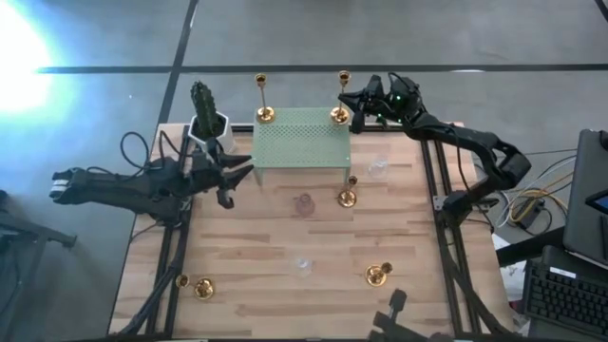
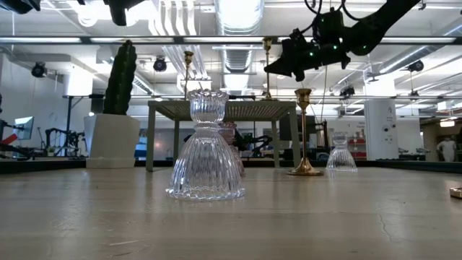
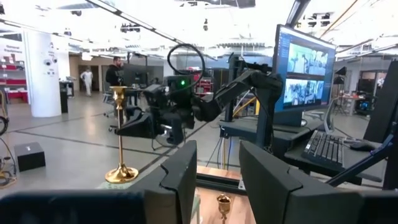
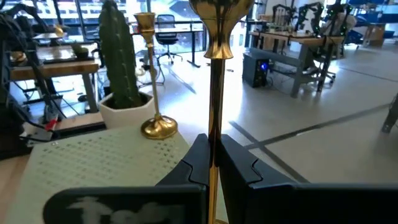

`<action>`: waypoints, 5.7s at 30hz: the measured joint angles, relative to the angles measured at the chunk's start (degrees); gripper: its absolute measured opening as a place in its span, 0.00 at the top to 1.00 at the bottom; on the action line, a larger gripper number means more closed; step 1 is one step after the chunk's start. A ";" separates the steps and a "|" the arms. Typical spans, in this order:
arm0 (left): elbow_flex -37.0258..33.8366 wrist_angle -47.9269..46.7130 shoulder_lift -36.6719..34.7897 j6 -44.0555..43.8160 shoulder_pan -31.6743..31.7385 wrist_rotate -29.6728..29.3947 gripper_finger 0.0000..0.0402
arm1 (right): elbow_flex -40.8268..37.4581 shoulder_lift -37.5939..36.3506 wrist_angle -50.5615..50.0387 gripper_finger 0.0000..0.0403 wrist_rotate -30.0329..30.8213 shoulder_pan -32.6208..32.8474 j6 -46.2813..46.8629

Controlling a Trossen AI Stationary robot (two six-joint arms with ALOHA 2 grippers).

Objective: Pick & Place candle stick holders
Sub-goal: Put the gold candle holder on the shelf

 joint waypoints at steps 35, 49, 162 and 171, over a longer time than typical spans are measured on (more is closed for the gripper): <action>0.02 -0.50 -0.34 0.07 0.02 0.00 0.69 | 0.31 7.23 6.59 0.98 -4.44 -3.11 0.48; 0.02 -0.55 -0.34 0.04 0.02 0.00 0.69 | 0.41 7.95 7.59 0.98 -4.39 -3.20 1.16; 0.04 -0.49 -0.58 -0.33 0.01 0.04 0.69 | -23.81 -59.86 -72.87 0.53 -3.80 33.20 24.92; 0.04 -0.23 -0.60 -1.90 0.02 0.07 0.69 | -30.01 -62.78 -71.95 0.57 0.56 47.48 34.27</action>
